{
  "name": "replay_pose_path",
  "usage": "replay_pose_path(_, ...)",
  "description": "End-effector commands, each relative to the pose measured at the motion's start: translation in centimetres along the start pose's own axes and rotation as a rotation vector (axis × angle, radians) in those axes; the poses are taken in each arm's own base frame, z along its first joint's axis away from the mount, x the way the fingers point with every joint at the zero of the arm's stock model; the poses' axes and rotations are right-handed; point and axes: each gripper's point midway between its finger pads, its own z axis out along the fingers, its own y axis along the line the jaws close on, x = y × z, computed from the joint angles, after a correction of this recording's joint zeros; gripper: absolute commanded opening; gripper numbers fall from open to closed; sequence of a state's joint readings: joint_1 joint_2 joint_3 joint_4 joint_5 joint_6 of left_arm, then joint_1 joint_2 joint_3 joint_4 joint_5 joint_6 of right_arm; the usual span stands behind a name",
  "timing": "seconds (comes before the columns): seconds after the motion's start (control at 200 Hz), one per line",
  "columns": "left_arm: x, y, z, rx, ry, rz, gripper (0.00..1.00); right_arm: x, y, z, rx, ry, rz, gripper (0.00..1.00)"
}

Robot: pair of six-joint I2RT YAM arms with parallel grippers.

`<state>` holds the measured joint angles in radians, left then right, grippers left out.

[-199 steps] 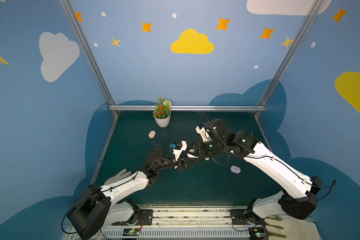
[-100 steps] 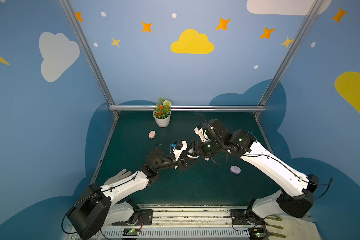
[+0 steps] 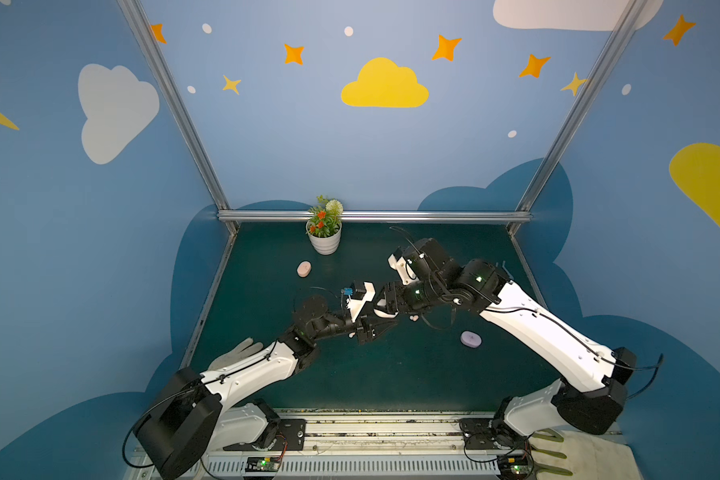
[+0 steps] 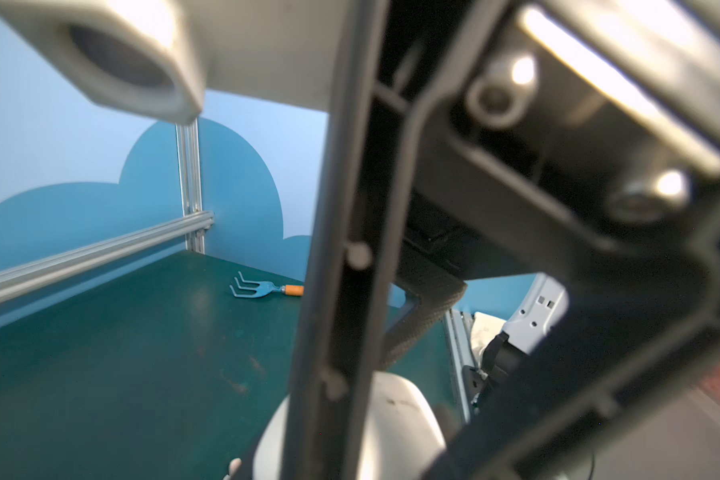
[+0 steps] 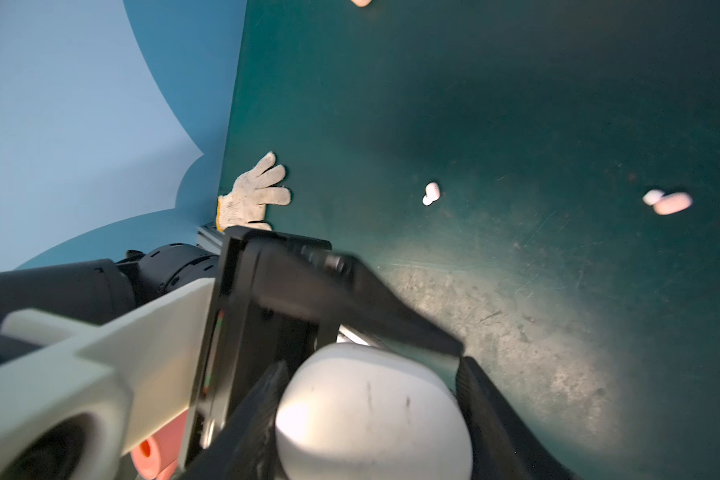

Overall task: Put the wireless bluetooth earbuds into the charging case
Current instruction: 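Grasp the white case with the right gripper while the left gripper releases it, then lower the white case to the table while the left arm swings away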

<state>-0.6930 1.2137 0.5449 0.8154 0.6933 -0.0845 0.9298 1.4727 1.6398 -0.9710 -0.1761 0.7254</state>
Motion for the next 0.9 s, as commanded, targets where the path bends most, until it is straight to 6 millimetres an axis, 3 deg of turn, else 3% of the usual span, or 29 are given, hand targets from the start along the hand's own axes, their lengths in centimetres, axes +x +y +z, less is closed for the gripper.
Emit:
replay_pose_path(0.0, -0.8, 0.1, 0.1, -0.023, 0.012, 0.006, 0.84, 0.1, -1.0, -0.7, 0.014, -0.015, 0.001, 0.49)
replay_pose_path(0.08, -0.1, 0.5, -0.4, -0.059, 0.050, -0.011, 1.00, -0.2, -3.2, -1.0, 0.056, -0.043, 0.033, 0.49)
replay_pose_path(0.295, 2.9, 3.2, -3.4, -0.310, 0.190, -0.060, 1.00, 0.5, -12.0, -1.6, 0.251, -0.126, 0.139, 0.49)
replay_pose_path(0.411, 3.6, 4.9, -5.5, -0.457, 0.221, -0.075, 1.00, 2.1, -17.0, -1.0, 0.347, -0.142, 0.213, 0.49)
replay_pose_path(0.586, 4.0, 6.7, -7.8, -0.596, 0.232, -0.130, 1.00, 5.7, -22.9, 1.0, 0.458, -0.126, 0.321, 0.48)
replay_pose_path(0.751, 4.2, 8.1, -9.2, -0.689, 0.222, -0.186, 1.00, 9.1, -26.7, 2.4, 0.571, -0.082, 0.382, 0.46)
replay_pose_path(0.896, 4.5, 9.3, -9.9, -0.747, 0.226, -0.229, 1.00, 11.0, -28.4, 3.4, 0.615, -0.046, 0.395, 0.46)
